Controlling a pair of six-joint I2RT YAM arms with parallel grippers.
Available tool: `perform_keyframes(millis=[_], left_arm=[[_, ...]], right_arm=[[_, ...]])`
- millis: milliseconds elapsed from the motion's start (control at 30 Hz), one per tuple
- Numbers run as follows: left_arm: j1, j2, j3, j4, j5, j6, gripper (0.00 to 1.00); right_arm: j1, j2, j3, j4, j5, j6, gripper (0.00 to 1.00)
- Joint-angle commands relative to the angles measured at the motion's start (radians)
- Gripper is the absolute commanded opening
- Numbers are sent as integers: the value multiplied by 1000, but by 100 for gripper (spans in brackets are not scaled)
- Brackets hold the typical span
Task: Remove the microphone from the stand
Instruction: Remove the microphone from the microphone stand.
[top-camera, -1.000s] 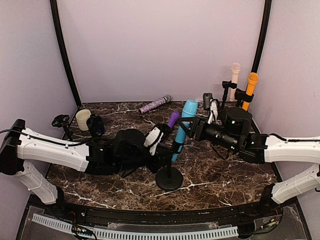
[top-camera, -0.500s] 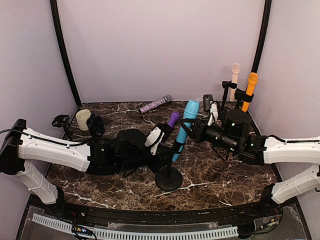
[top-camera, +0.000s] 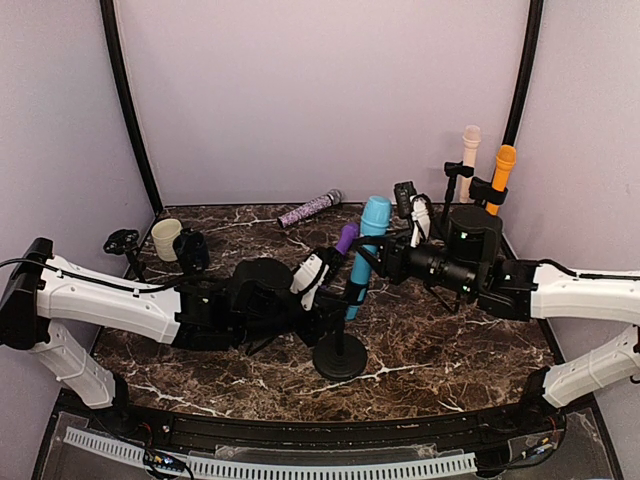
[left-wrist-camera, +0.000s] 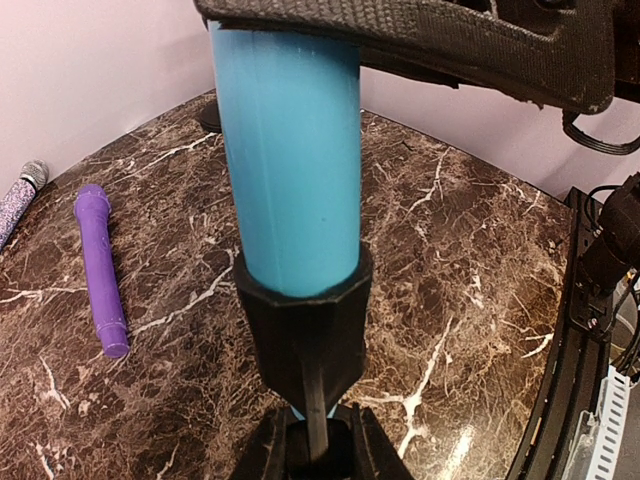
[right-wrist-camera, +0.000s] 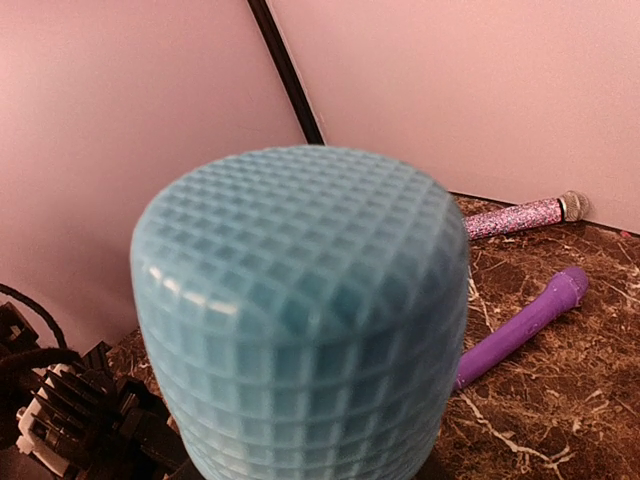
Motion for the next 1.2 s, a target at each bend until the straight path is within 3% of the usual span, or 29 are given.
perform_keyframes(millis=[0,233,600,800,1167], left_arm=[[6,25,-41,-156,-6,7,15],[6,28,-35,-169,-12,16,14],[6,37,-36,-160,-12,22,14],[6,37,-32,-163,-16,26,13],[6,35,-31,-169,-21,44,12]], right_arm=[[-22,-44,82,120,-63,-21,3],[-35,-55,101,123,-82,35,3],[-36,-74,159,-18,123,134,6],[-36,-74,162,-44,153,112,5],[-35,-86,159,-31,-138,-76,4]])
